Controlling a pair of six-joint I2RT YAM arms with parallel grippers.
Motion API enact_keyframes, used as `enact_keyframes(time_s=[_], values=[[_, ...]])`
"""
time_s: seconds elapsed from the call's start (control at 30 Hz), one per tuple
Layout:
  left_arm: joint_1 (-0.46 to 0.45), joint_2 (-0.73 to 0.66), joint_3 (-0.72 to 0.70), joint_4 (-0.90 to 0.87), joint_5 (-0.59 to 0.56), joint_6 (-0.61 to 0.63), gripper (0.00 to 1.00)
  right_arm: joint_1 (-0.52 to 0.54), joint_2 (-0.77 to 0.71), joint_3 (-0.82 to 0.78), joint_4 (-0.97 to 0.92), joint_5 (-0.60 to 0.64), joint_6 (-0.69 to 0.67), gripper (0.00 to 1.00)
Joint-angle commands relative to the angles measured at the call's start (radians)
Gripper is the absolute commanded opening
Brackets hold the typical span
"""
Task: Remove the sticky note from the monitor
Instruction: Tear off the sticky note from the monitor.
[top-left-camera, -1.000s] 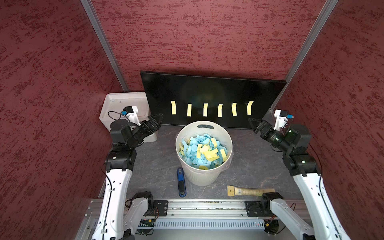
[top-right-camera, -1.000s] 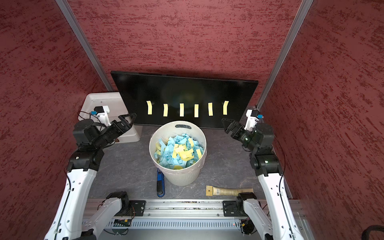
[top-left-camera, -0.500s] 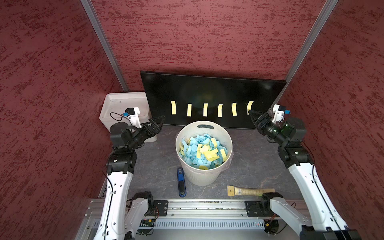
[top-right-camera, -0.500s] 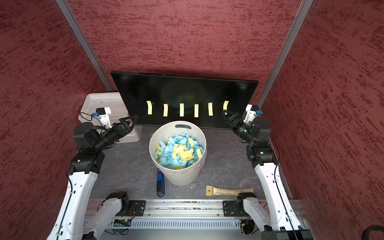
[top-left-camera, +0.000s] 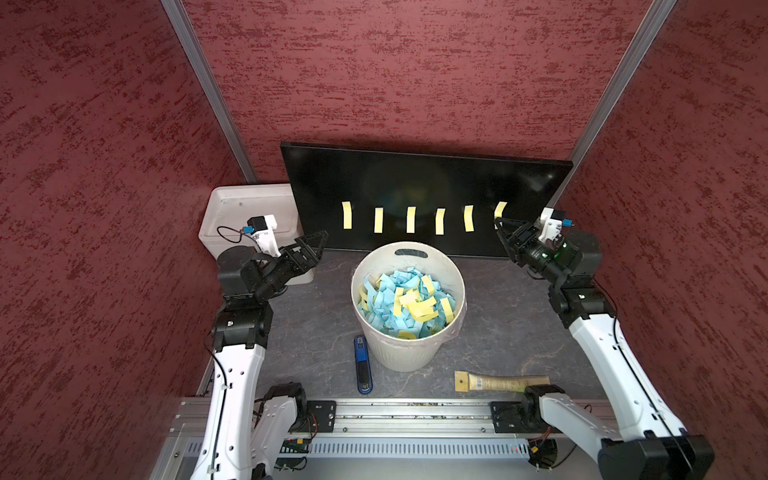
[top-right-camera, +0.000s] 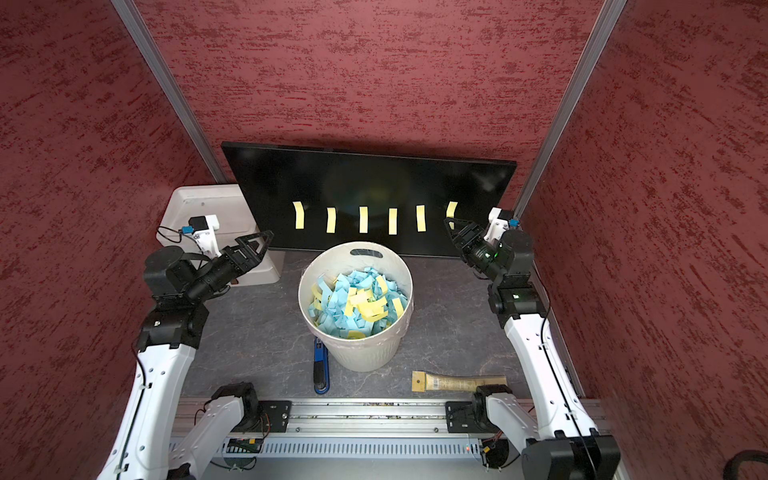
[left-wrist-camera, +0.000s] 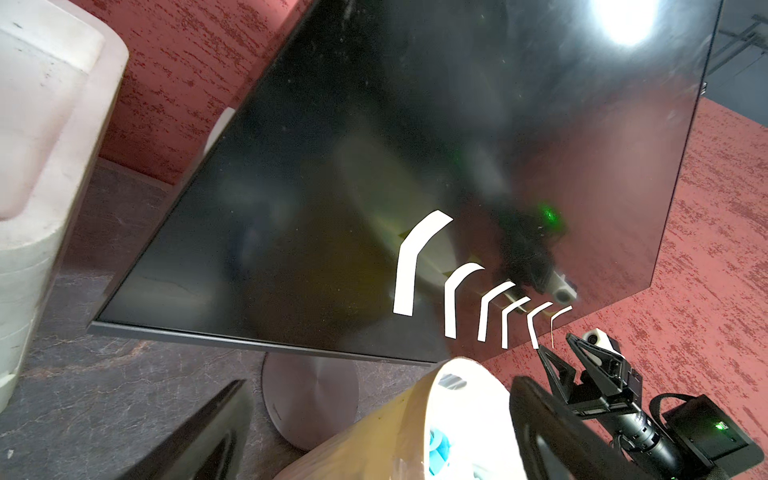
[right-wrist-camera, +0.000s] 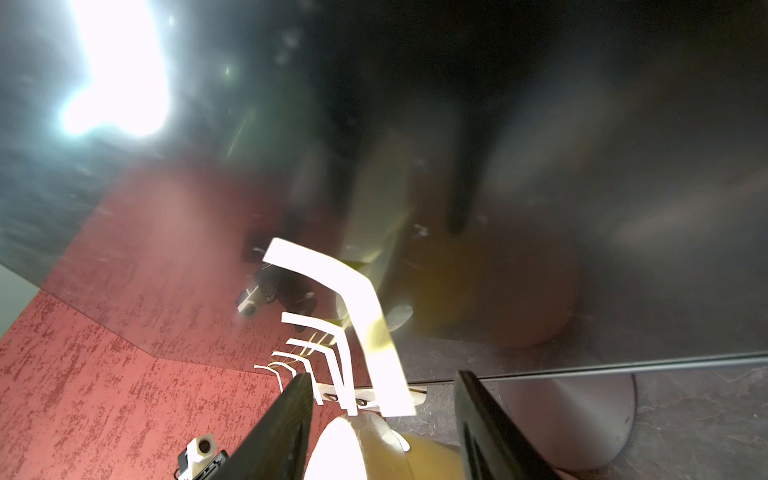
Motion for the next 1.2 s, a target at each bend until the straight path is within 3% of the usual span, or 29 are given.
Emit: enact_keyframes(time_s=[0.0,0.87,1.17], values=[[0.006,-0.011,-0.010,0.024,0.008,0.003,1.00,0.002,0.003,-0.010,0.052,0.018,0.011,0.53],[0.012,-0.019,-0.012,0.023,0.008,0.004,1.00,-0.002,-0.009,-0.023,0.066,0.031,0.016,0.01],[0.011,-0.022,-0.012,0.023,0.006,0.005,1.00,-0.002,-0.032,-0.026,0.059,0.012,0.009,0.00]])
